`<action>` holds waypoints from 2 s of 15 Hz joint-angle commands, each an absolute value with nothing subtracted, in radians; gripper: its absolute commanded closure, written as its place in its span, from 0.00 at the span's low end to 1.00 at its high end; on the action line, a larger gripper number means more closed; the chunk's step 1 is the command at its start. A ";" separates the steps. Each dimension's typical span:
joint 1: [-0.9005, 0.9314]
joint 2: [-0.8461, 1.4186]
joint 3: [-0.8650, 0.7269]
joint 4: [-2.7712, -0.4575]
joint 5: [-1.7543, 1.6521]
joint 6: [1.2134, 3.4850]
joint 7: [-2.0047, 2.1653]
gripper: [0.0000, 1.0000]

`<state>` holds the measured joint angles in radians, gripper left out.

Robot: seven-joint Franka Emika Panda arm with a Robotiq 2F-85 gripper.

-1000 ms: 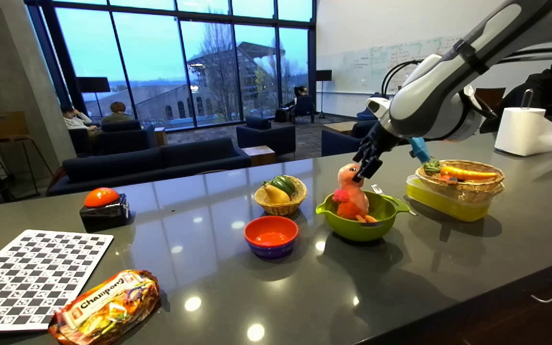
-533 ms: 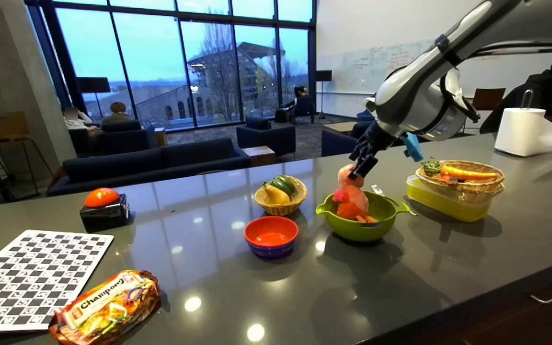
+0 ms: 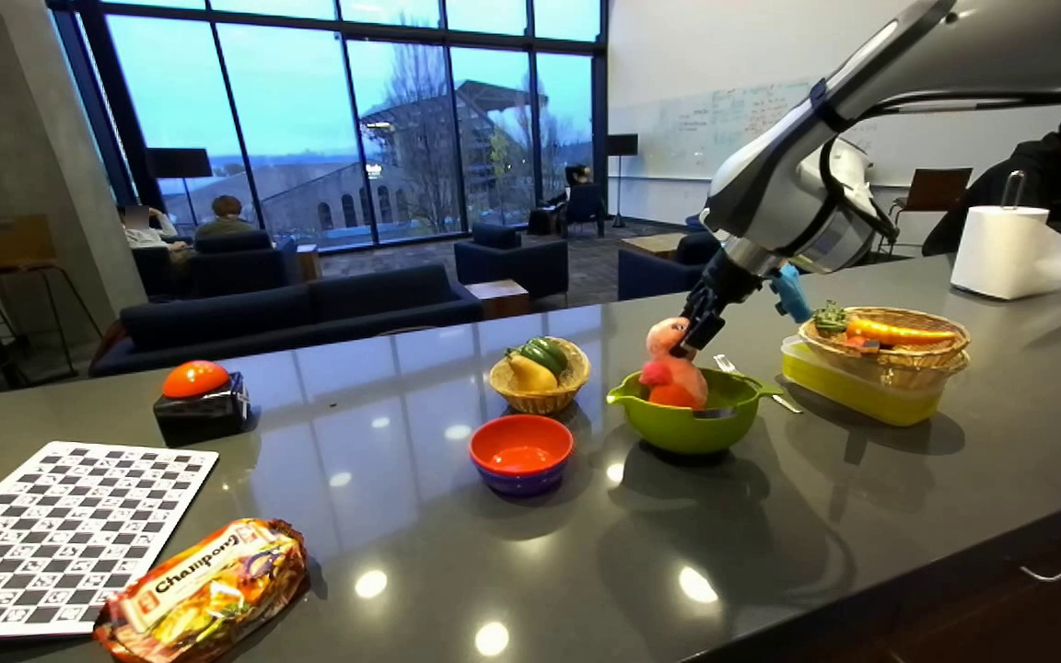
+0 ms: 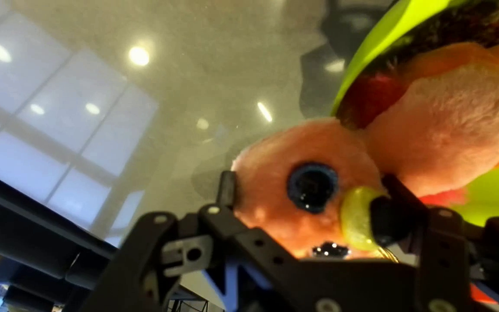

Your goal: Move the stuffed animal to the purple and red bowl

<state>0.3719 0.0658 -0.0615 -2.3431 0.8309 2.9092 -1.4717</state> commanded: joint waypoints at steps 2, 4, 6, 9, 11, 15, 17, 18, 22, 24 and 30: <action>0.346 0.092 -0.062 -2.302 0.894 2.857 -1.542 0.58; 0.339 0.094 -0.061 -2.296 0.909 2.847 -1.557 0.70; 0.335 0.094 -0.060 -2.294 0.922 2.838 -1.570 0.80; 0.335 0.086 -0.059 -2.301 0.927 2.840 -1.571 0.85; 0.344 0.069 -0.058 -2.322 0.909 2.854 -1.546 0.87; 0.379 -0.002 -0.045 -2.404 0.853 2.897 -1.466 0.87; 0.399 -0.041 -0.037 -2.451 0.805 2.928 -1.398 0.87; 0.406 -0.055 -0.032 -2.471 0.773 2.948 -1.359 0.87; 0.404 -0.113 -0.002 -2.557 0.603 3.007 -1.160 0.87; 0.389 -0.142 0.018 -2.596 0.518 3.013 -1.062 0.87; 0.301 -0.243 0.096 -2.665 0.250 3.011 -0.799 0.87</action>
<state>0.3635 -0.1504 0.0431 -2.6063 0.3563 3.0140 -0.9040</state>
